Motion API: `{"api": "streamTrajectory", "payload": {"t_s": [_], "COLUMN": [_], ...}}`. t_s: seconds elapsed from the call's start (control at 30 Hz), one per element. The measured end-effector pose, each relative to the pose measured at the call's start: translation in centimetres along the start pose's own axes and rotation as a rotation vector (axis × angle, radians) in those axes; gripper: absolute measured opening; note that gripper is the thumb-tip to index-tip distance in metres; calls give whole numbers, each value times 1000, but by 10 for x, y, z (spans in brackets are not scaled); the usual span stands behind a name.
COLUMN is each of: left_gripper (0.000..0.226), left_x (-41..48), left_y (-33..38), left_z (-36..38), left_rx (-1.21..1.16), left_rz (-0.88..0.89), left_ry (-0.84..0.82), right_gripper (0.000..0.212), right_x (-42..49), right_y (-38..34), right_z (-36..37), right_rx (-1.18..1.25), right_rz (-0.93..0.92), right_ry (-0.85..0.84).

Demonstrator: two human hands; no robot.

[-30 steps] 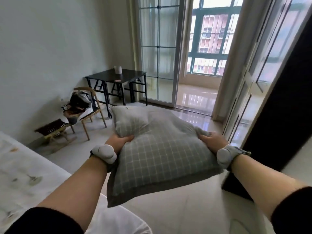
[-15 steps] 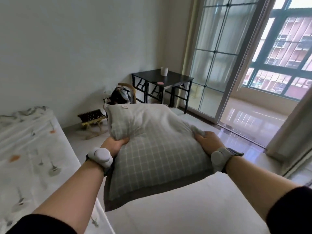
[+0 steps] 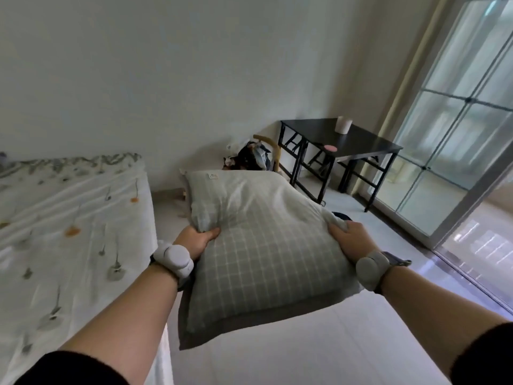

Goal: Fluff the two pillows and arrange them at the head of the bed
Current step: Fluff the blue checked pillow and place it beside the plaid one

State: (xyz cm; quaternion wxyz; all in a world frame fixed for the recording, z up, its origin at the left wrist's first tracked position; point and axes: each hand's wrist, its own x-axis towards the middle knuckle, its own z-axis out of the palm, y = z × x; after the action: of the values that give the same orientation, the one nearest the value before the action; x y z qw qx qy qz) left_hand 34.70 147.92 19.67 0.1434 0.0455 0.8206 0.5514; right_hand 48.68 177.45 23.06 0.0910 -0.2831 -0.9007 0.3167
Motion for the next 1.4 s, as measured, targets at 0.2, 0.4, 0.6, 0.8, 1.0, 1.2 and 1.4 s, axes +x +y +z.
{"api": "streamTrajectory", "payload": {"t_s": [0.2, 0.4, 0.6, 0.8, 1.0, 1.2, 1.4], "left_gripper": [53, 50, 50, 50, 52, 52, 53], "left_x": [67, 98, 130, 213, 294, 367, 438], "left_y": [31, 53, 53, 17, 4, -3, -13], "left_z": [25, 17, -17, -79, -143, -200, -229], "left_rx": [-12, -16, -26, -87, -160, -182, -197], "left_rz": [-125, -135, -148, -217, -241, -265, -318], "left_ry": [182, 341, 448, 553, 554, 575, 632], "right_gripper": [40, 42, 43, 37, 40, 43, 43], "right_x": [143, 223, 282, 351, 407, 478, 545], "right_y": [-14, -51, -104, -185, -265, -335, -383], "right_z": [6, 15, 60, 138, 189, 250, 302], "right_rx": [-39, -5, -10, 23, -45, -46, -91], "right_rz": [-113, -289, -408, -488, -532, -523, -576], "right_ry": [-98, -215, -298, -367, -387, -428, -474]}}
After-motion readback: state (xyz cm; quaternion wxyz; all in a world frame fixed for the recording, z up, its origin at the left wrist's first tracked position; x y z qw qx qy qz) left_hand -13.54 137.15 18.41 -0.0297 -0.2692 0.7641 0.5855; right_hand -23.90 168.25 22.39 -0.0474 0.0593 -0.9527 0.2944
